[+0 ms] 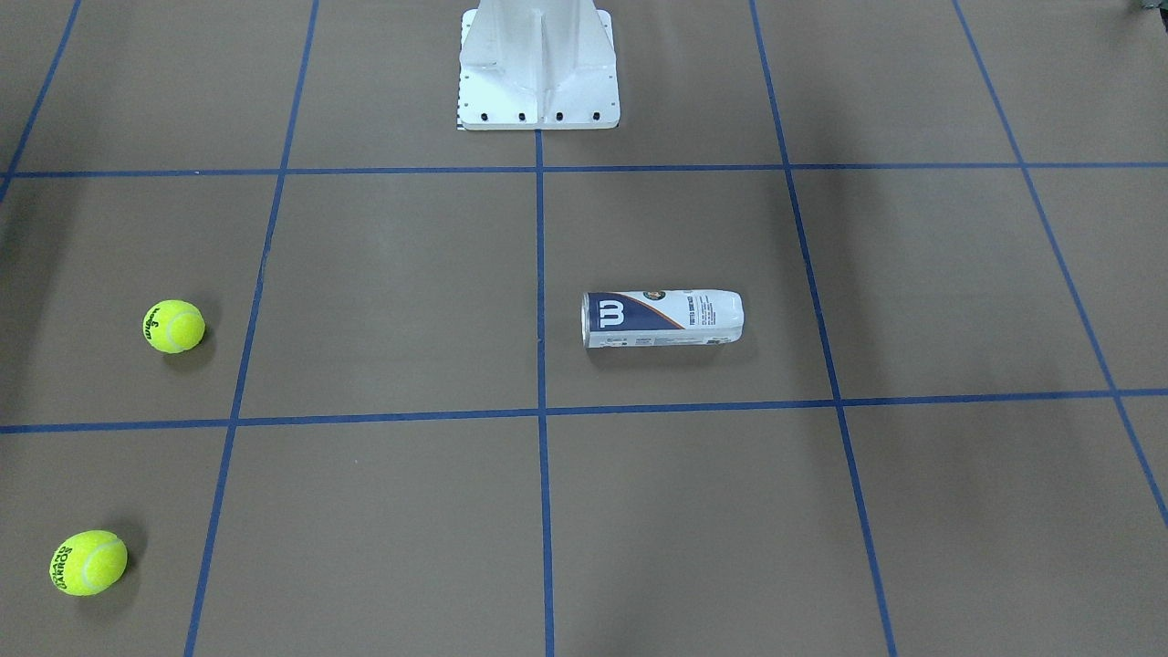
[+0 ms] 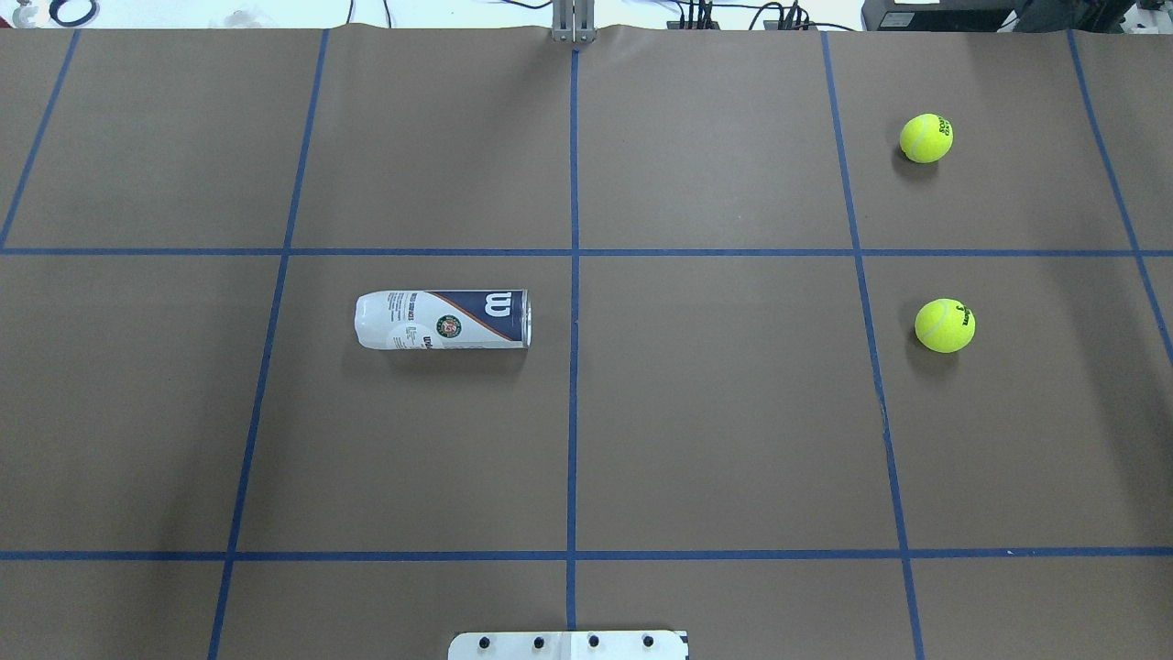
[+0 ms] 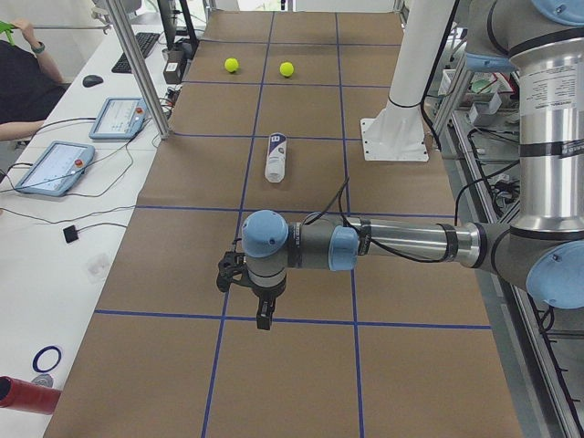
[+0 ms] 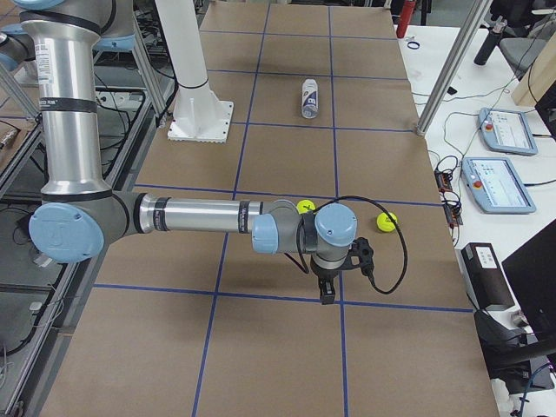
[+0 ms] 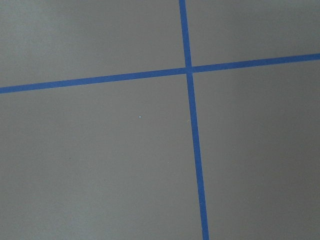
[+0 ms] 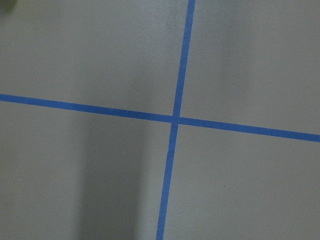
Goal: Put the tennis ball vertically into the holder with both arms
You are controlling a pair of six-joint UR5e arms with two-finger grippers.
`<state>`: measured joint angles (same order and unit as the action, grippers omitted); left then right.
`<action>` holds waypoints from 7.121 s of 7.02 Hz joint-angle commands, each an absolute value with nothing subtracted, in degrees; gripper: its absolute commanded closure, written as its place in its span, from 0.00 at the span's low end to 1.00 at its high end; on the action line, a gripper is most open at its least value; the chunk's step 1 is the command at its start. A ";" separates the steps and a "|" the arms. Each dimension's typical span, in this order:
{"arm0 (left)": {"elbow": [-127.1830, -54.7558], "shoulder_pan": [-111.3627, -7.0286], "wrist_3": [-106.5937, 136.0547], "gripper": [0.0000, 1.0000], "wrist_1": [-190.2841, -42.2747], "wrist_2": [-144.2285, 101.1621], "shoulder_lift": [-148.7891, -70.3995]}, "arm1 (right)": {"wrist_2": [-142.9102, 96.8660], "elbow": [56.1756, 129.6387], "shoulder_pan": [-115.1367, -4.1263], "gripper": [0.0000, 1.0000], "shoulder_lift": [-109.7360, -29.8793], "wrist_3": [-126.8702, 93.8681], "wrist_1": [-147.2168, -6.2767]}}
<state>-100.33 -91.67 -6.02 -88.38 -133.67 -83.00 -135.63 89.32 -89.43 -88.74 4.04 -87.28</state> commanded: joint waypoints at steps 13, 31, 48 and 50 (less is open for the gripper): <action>-109.16 -55.53 -2.90 0.01 -92.82 -127.49 -118.96 | -136.14 89.74 -89.38 0.01 -88.42 3.87 -87.71; -84.65 -30.76 -16.35 0.01 -89.74 -103.10 -138.87 | -136.85 89.12 -89.38 0.01 -88.33 3.87 -87.89; -79.19 -28.83 -16.26 0.01 -94.31 -98.97 -139.66 | -137.11 88.59 -89.38 0.01 -88.33 3.87 -87.71; -79.19 -28.74 -16.26 0.02 -94.31 -98.88 -139.66 | -137.11 88.51 -89.38 0.01 -88.42 3.87 -87.71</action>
<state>-79.18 -28.78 -16.26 -94.31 -98.97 -139.66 -137.11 88.53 -89.38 -88.35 3.87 -87.67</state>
